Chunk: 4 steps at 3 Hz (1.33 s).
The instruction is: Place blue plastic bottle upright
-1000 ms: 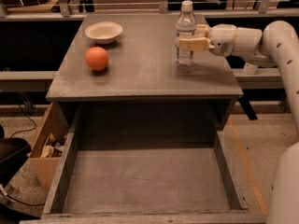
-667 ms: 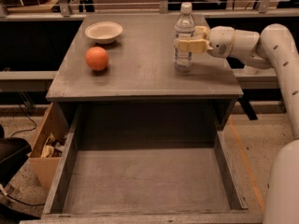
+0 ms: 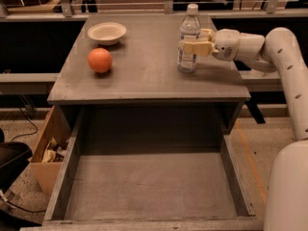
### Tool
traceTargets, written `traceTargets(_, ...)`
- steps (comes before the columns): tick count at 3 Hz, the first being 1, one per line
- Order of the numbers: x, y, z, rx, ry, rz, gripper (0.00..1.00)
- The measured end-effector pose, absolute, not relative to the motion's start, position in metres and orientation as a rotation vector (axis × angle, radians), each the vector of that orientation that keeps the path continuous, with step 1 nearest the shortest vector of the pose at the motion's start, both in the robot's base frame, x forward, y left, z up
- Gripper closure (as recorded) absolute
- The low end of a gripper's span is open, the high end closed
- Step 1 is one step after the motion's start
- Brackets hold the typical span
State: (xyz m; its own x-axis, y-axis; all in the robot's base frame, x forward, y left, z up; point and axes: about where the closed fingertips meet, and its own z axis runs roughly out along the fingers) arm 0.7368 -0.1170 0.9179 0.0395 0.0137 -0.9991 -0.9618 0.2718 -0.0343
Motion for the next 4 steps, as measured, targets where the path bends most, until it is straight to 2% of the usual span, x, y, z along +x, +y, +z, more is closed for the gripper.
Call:
traceTargets(1, 0.737, -0.114, 0.918, -1.012, 1.283, 0.992, 0.83)
traceTargets(2, 0.738, -0.110, 0.918, -1.015, 1.281, 0.997, 0.59)
traceTargets(3, 0.738, -0.105, 0.918, -1.019, 1.278, 1.003, 0.29)
traceTargets(4, 0.738, -0.102, 0.918, -1.022, 1.276, 1.007, 0.05)
